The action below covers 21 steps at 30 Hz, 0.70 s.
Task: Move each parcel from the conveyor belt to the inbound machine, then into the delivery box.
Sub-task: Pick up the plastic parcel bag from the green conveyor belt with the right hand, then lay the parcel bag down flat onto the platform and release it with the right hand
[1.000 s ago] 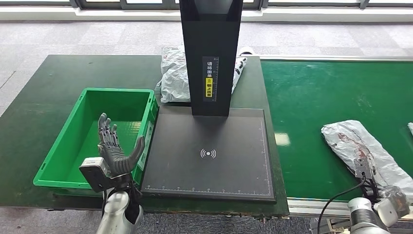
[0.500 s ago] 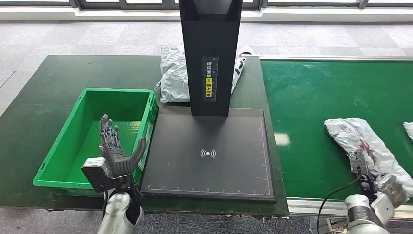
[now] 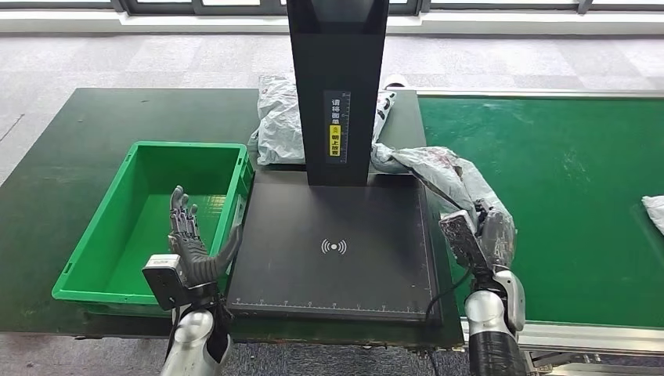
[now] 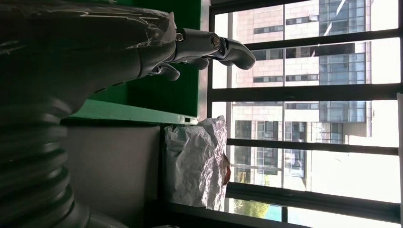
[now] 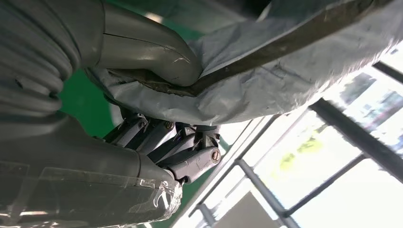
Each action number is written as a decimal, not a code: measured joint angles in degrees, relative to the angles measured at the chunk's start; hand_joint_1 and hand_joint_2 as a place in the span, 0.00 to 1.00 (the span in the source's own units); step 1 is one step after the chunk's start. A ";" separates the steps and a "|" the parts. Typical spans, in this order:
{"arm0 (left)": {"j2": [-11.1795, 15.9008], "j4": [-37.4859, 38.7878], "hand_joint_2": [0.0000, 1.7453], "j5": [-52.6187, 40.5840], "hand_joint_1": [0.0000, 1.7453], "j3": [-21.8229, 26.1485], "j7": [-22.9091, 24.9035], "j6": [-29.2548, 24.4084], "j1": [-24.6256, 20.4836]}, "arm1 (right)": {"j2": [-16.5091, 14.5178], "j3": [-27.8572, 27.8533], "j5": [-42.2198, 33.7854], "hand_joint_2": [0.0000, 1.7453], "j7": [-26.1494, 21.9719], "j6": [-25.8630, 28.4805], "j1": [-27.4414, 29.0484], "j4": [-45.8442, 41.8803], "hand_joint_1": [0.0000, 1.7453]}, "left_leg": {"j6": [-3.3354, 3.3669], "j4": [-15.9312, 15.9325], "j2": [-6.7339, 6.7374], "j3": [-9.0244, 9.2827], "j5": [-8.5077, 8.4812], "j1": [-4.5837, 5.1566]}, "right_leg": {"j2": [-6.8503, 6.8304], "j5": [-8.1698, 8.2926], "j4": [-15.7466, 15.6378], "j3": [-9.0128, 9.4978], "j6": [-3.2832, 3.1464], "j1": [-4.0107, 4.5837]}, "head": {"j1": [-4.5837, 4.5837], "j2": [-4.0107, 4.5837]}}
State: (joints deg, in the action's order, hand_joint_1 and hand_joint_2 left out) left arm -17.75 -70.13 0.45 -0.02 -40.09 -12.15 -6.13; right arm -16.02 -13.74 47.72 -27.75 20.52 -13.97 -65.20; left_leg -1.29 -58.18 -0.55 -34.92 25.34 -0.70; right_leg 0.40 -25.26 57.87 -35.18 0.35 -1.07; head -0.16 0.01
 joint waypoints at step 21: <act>0.00 1.26 1.00 -0.23 0.00 -0.05 -0.19 -0.47 -0.20 | -3.76 17.86 -4.72 1.00 0.80 -8.10 2.78 -5.19 1.00 | -0.04 0.01 0.15 0.14 -0.02 0.07 | 0.10 0.05 0.00 0.09 -0.04 0.02 | 0.00 0.01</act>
State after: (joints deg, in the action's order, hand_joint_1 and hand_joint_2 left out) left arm -17.75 -68.87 0.22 -0.07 -40.28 -12.62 -6.32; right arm -19.79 4.11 43.00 -26.95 12.42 -11.19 -70.39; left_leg -1.33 -58.17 -0.40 -34.78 25.32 -0.63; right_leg 0.50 -25.21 57.87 -35.09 0.31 -1.05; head -0.16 0.02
